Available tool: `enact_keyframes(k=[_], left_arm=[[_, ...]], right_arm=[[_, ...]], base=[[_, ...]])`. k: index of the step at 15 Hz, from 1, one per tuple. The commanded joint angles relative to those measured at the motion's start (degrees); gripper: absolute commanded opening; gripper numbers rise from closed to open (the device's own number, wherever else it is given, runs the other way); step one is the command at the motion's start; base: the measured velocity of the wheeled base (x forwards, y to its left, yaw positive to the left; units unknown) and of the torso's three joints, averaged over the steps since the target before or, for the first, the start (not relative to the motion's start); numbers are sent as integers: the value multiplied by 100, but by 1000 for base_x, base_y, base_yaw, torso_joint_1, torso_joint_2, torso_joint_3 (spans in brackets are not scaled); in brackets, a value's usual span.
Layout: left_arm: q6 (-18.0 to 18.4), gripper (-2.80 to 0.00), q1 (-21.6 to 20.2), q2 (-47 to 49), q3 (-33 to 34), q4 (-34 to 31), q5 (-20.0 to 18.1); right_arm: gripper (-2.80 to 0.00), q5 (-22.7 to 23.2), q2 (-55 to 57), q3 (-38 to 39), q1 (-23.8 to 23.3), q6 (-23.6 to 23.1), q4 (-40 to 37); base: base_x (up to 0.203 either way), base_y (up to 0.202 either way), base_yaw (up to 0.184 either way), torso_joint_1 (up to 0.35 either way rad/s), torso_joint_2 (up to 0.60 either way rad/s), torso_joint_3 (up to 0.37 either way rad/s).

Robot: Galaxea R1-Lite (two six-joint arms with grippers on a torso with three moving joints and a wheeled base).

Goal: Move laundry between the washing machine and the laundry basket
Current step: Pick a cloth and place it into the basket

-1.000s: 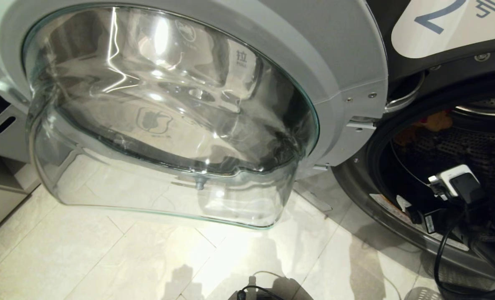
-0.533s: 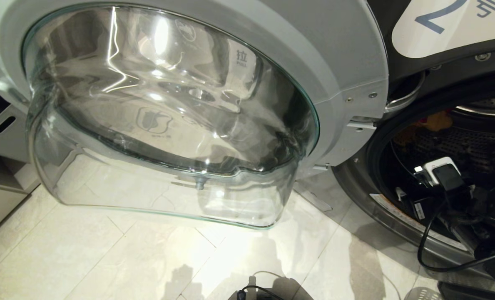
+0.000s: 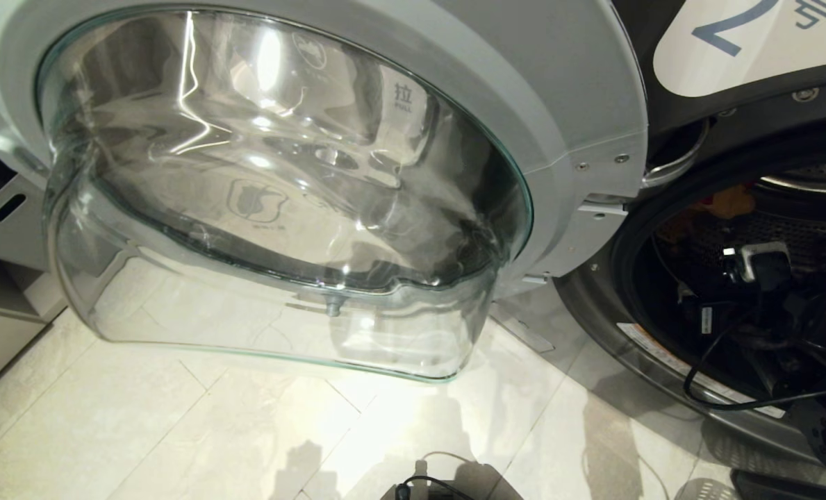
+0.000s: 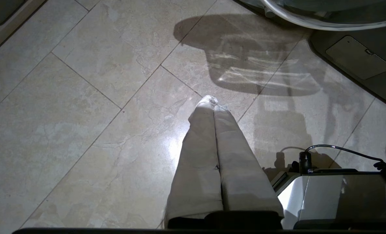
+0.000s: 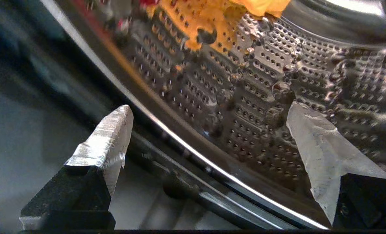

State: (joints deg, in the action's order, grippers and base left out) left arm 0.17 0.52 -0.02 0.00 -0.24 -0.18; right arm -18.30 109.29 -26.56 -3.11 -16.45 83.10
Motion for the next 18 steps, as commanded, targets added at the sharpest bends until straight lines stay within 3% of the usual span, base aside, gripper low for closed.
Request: enact_keyframes(k=[1, 9, 15, 18], left_arm=[[1, -280, 0, 2, 0, -2, 1], [1, -280, 0, 2, 0, -2, 1], [1, -280, 0, 2, 0, -2, 1], [1, -280, 0, 2, 0, -2, 1]], right_arm=[[0, -23, 146, -1, 2, 180, 256], [0, -218, 698, -389, -107, 693, 456], [0, -294, 1222, -1599, -111, 731, 456], [0, -341, 1315, -1711, -180, 713, 456]], base=[[0, 0, 0, 0, 0, 0], [0, 0, 0, 0, 0, 0], [0, 0, 0, 0, 0, 0], [0, 0, 0, 0, 0, 0]])
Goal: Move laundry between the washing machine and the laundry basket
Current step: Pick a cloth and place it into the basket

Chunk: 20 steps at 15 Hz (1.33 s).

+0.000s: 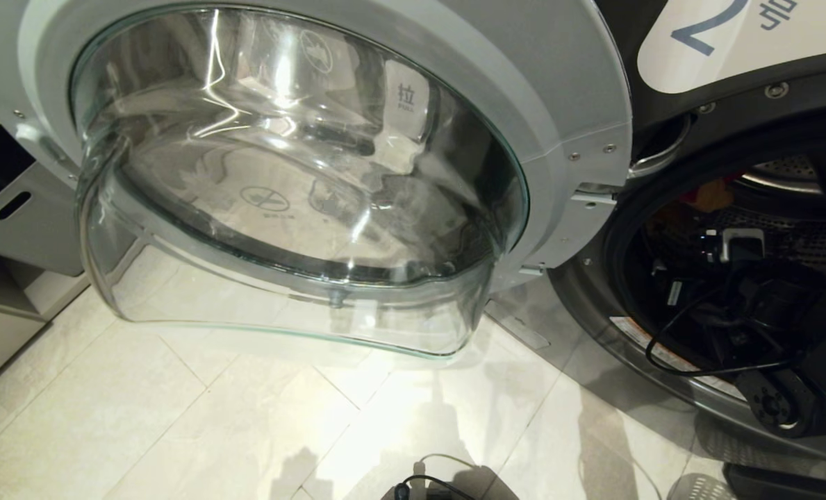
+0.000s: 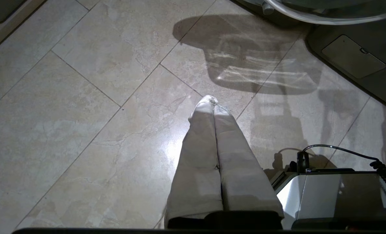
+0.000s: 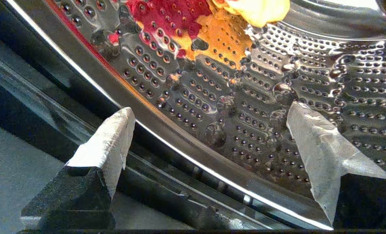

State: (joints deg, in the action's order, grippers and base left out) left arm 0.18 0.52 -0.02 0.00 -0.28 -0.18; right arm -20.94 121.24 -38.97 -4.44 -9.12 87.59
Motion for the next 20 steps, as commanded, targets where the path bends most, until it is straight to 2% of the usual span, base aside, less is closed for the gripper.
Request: enact_keyframes(k=[1, 6, 9, 13, 20], left_arm=[[-1, -280, 0, 2, 0, 1, 1], [-1, -280, 0, 2, 0, 1, 1], [-1, -280, 0, 2, 0, 1, 1], [-1, -280, 0, 2, 0, 1, 1], [-9, -280, 0, 2, 0, 1, 1]], right_arm=[[0, -77, 119, -429, -57, -11, 7], [0, -70, 75, -332, -57, -110, 7], [0, 84, -120, 354, -80, -395, -118], [0, 462, -389, 1177, -83, -432, -129], [0, 493, -646, 1320, -92, -424, 7]], base=[[0, 0, 0, 0, 0, 0], [0, 0, 0, 0, 0, 0], [0, 0, 0, 0, 0, 0], [0, 0, 0, 0, 0, 0], [0, 0, 0, 0, 0, 0]])
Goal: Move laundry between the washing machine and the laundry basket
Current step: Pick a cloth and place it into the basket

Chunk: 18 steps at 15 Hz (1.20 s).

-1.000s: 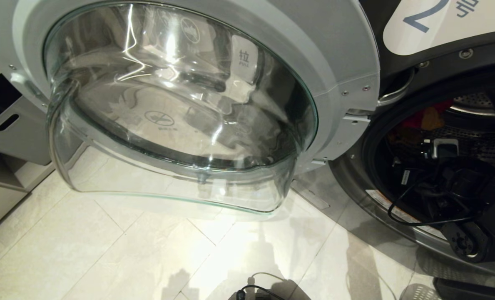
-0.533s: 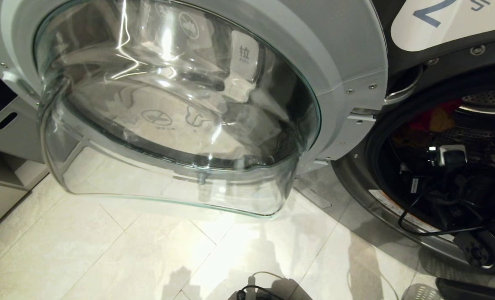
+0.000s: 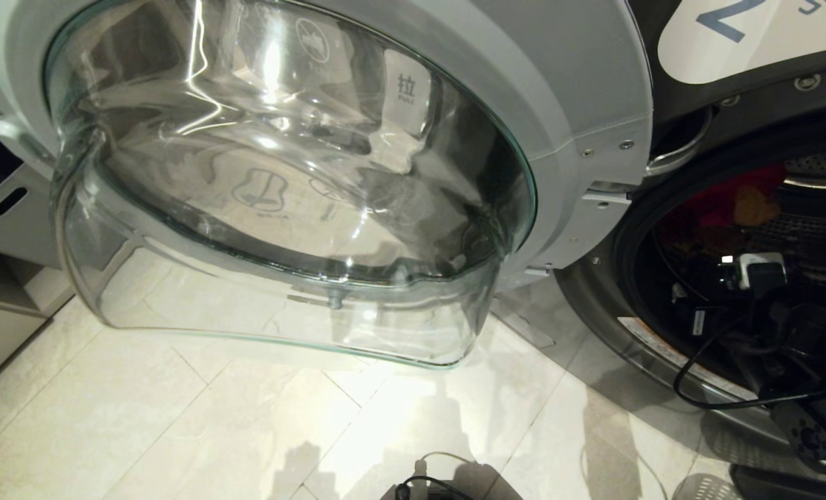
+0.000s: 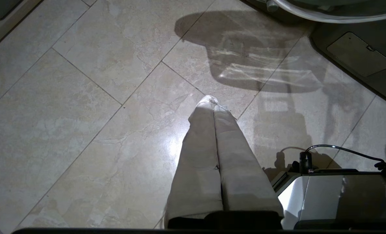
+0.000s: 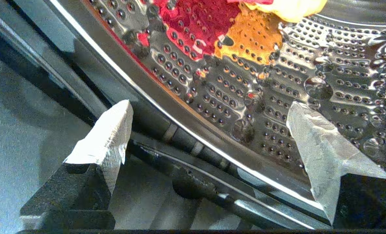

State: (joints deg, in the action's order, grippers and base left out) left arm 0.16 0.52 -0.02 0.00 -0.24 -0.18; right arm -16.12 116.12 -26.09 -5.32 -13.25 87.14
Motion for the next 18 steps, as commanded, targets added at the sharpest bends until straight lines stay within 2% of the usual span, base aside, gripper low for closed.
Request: enact_keyframes(k=[1, 5, 10, 12, 18], left_arm=[[2, -280, 0, 2, 0, 7, 1], [2, -280, 0, 2, 0, -2, 1], [2, -280, 0, 2, 0, -2, 1], [2, -280, 0, 2, 0, -2, 1], [2, -280, 0, 2, 0, 6, 1]], right_arm=[[0, 11, -264, 57, -16, -11, 52], [0, 20, -730, 417, -99, 7, 52], [0, 3, -652, 324, -101, 147, 52], [0, -12, -513, 231, -102, 293, 52], [0, -32, -229, -402, -209, 350, 52]], base=[[0, 0, 0, 0, 0, 0], [0, 0, 0, 0, 0, 0], [0, 0, 0, 0, 0, 0], [0, 0, 0, 0, 0, 0], [0, 0, 0, 0, 0, 0]])
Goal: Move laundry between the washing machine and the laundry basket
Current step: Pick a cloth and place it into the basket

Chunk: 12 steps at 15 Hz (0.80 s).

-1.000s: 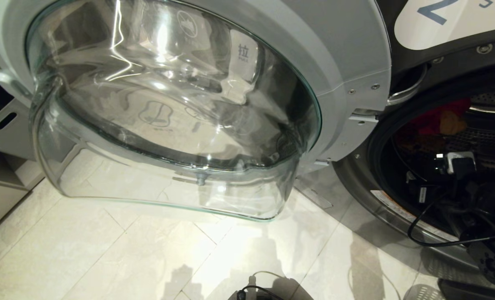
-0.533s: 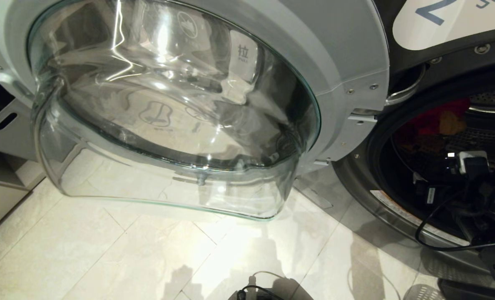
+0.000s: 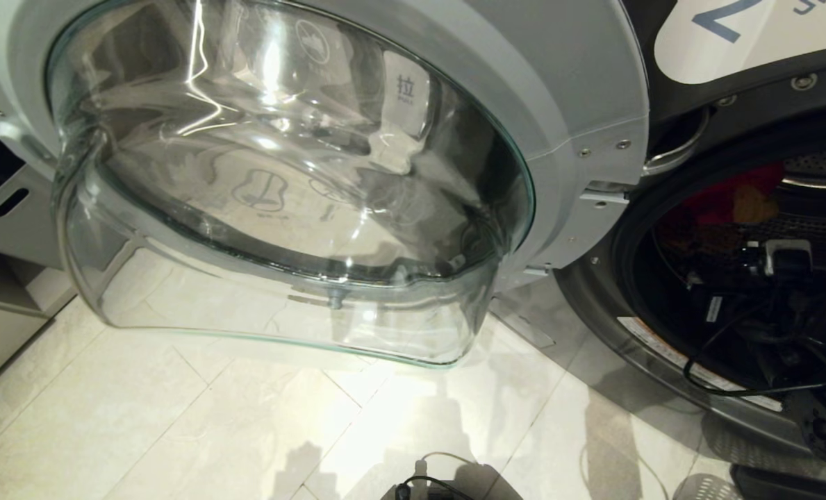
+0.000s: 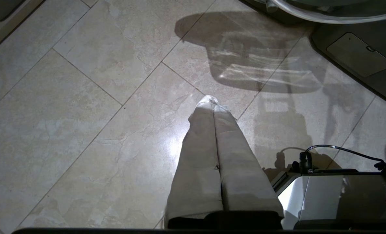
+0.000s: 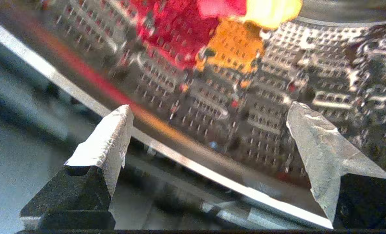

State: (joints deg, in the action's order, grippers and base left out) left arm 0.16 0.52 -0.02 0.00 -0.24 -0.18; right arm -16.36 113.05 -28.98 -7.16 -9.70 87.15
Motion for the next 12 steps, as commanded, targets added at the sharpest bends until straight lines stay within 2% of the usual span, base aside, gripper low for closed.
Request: enact_keyframes(k=[1, 5, 12], left_arm=[[2, -280, 0, 2, 0, 3, 1], [2, -280, 0, 2, 0, -2, 1], [2, -280, 0, 2, 0, -2, 1]], right_arm=[[0, -8, 136, -189, -40, 0, 51], [0, -25, 479, -614, -153, 37, 51], [0, -123, 1194, -1901, -206, 6, 51]], base=[[0, 0, 0, 0, 0, 0], [0, 0, 0, 0, 0, 0], [0, 0, 0, 0, 0, 0]])
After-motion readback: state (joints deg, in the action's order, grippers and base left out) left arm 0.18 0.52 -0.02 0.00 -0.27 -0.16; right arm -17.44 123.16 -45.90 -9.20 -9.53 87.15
